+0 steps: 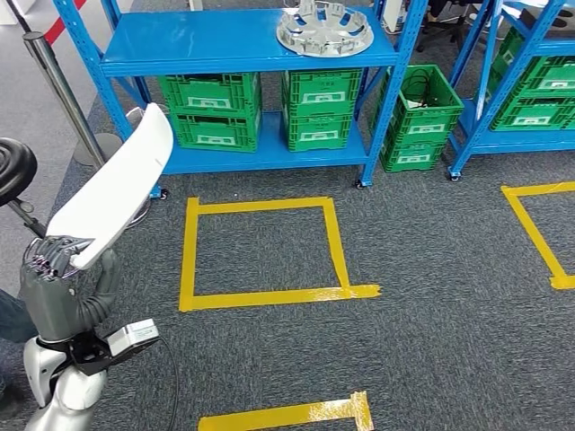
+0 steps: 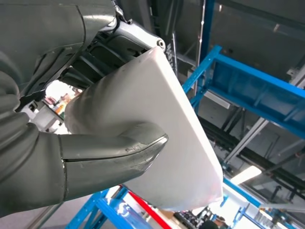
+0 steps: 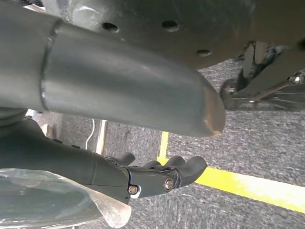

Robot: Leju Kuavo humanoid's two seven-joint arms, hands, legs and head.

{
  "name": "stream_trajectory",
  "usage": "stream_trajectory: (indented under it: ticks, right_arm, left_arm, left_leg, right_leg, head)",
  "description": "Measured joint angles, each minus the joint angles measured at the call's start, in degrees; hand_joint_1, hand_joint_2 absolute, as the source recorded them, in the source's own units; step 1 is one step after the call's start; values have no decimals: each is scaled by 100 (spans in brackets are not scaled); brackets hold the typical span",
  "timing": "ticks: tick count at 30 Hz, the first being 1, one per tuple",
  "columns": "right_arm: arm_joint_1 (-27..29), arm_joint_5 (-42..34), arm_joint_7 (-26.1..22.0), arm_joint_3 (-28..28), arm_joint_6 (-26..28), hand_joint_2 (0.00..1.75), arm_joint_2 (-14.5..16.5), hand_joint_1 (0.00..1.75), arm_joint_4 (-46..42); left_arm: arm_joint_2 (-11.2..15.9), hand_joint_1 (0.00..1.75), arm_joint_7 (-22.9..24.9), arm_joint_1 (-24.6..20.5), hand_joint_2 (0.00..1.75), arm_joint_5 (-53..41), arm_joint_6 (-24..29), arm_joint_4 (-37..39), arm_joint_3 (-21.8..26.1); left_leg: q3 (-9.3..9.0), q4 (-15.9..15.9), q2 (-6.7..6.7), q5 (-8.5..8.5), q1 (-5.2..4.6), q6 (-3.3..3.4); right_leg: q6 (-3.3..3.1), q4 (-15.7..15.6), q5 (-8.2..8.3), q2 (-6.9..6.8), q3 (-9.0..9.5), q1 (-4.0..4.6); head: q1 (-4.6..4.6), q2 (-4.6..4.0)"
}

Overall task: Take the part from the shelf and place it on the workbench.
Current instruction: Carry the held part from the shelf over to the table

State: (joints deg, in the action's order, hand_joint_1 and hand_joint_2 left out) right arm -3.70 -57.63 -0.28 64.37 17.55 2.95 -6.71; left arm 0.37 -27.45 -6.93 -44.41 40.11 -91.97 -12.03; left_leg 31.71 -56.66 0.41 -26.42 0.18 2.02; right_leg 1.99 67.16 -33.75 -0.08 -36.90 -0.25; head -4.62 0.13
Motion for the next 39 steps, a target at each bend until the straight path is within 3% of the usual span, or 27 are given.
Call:
stream_trajectory:
  ticks: [2,3,4,6,8,9,12,13,24,34,39]
  right_arm:
    - [4,-4,-4,0,1,0,0,0,0]
    - [7,-8,-8,0,3,0,0,0,0]
    - [8,-13,-13,0,7,0,0,0,0]
    - [2,-21,-21,0,17,0,0,0,0]
    - [-11,-30,-31,0,26,0,1,0,-1]
    - [-14,-34,-34,0,28,0,2,0,-2]
    - [8,-39,-34,0,38,0,4,0,-1]
    - [13,-41,-34,0,41,0,4,0,0]
    - [4,-62,-41,0,51,0,4,0,0]
    - [5,-290,-107,-20,66,0,4,0,2]
    - [2,-309,-125,-22,66,0,22,0,15]
  left_arm:
    - [4,175,1,-2,175,2,-1,20,-24]
    - [5,175,2,-2,175,8,-1,31,-32]
    - [6,175,5,-3,175,21,-1,40,-43]
    - [7,175,13,-7,175,48,-1,50,-69]
    - [8,175,17,-20,175,60,-1,51,-87]
    - [10,175,18,-26,175,61,-1,51,-93]
    - [15,175,20,-36,175,64,-1,52,-106]
    - [16,175,24,-39,175,64,-1,52,-108]
    - [24,175,58,-43,175,76,-1,52,-115]
    - [45,175,123,-38,175,19,-1,52,-122]
    - [71,175,137,-33,175,20,0,52,-123]
  left_leg:
    - [62,-6,2,36,-8,8]
    - [82,-9,2,50,-10,3]
    - [92,-12,1,61,-11,-5]
    - [101,-26,-2,78,-22,-35]
    - [142,-61,-5,93,-47,-70]
    - [168,-76,-7,107,-62,-57]
    - [194,-77,-9,150,-68,30]
    - [193,-69,-9,161,-64,33]
    - [195,0,-10,225,-39,-128]
    - [215,-12,-10,222,-53,-137]
    - [254,-67,-22,205,-87,-48]
  right_leg:
    - [27,633,-230,0,-246,-7]
    - [31,652,-180,-1,-224,-8]
    - [27,426,-27,-1,-82,-9]
    - [7,-426,329,0,396,-9]
    - [-26,-990,454,9,695,-12]
    - [-37,-1060,438,14,721,-11]
    - [-64,-1071,469,16,703,-2]
    - [-76,-1070,476,15,700,6]
    - [-123,-1057,496,8,668,29]
    - [-118,-1057,500,5,661,9]
    - [-47,-1082,534,-11,657,-23]
  head:
    - [-1,0]
    - [-1,0]
    - [-2,0]
    - [-2,-1]
    - [5,-1]
    - [10,-1]
    - [17,0]
    - [17,0]
    - [15,0]
    - [14,0]
    - [20,0]
